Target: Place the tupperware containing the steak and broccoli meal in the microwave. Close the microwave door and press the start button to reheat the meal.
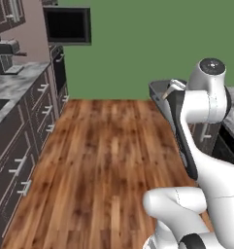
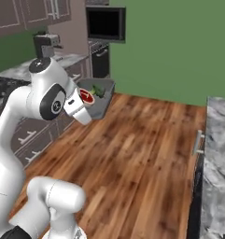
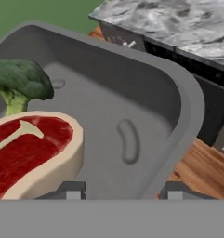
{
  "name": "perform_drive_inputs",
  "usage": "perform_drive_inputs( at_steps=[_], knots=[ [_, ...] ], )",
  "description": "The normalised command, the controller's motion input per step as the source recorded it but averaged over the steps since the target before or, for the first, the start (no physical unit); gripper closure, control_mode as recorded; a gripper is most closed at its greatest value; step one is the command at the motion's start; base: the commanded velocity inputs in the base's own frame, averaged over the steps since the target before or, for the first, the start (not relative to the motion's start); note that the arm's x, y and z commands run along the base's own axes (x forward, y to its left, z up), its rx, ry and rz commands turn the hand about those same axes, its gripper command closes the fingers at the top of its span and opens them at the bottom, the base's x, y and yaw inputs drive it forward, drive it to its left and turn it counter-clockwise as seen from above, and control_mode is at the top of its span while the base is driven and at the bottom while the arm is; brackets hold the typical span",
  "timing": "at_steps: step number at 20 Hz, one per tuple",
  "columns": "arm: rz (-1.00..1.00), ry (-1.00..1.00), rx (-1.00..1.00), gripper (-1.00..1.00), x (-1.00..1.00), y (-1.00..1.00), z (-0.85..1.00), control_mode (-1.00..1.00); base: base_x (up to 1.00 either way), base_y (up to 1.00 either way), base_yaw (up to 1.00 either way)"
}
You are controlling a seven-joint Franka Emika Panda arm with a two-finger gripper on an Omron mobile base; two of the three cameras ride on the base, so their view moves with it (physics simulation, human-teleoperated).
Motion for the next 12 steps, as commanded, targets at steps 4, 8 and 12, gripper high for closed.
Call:
perform_drive_inputs(
  at_steps=[4,8,12],
  knots=[
    [0.00,0.00,0.00,1.00,0.00,0.00,0.00,1.00,1.00,-0.30,0.18],
    [0.00,0.00,0.00,1.00,0.00,0.00,0.00,1.00,1.00,-0.33,0.19],
    [0.00,0.00,0.00,1.00,0.00,0.00,0.00,1.00,1.00,-0.34,0.19]
  ],
)
